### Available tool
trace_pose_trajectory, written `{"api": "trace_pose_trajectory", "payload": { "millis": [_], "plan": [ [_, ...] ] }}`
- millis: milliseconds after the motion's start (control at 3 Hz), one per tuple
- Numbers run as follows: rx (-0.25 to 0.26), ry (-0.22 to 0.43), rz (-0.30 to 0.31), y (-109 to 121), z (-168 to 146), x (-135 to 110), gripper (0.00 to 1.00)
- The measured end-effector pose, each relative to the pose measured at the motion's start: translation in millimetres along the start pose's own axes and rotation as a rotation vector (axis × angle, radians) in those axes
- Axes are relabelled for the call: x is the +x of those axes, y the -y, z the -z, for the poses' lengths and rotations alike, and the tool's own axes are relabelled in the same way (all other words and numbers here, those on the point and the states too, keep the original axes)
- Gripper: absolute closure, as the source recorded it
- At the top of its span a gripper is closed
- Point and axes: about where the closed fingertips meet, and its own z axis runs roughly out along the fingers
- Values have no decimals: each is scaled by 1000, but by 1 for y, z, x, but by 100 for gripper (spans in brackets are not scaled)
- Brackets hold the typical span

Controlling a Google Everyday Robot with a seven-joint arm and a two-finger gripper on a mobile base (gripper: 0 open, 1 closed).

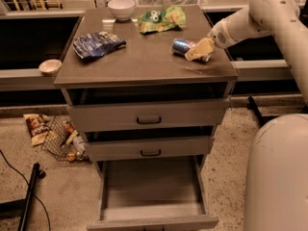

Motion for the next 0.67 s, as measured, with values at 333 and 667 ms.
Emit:
{"api": "trace_pose_trajectory", "payload": {
  "millis": [333, 667],
  "plan": [
    [-17, -7, -5, 0, -15, 3, 41],
    [-39, -13, -5, -4, -27, 4, 64]
  ]
}}
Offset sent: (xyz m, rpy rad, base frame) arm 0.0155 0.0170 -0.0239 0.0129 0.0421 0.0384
